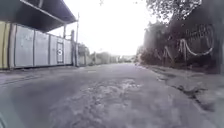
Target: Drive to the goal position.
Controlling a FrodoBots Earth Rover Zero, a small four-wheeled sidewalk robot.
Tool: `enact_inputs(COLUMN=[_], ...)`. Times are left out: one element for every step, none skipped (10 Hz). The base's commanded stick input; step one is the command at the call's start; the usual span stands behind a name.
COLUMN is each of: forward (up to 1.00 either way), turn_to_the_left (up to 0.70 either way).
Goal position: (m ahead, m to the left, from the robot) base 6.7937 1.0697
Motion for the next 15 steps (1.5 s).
enact_inputs(forward=[1.0,1.0,1.0,1.0,1.0,1.0,1.0,1.0,1.0,1.0,1.0,1.0,1.0,1.0,1.0], turn_to_the_left=[-0.35,-0.4,-0.4,-0.4,-0.4,-0.4,-0.4,-0.15,0.0,0.0,0.0,0.0,0.0,0.0,0.0])
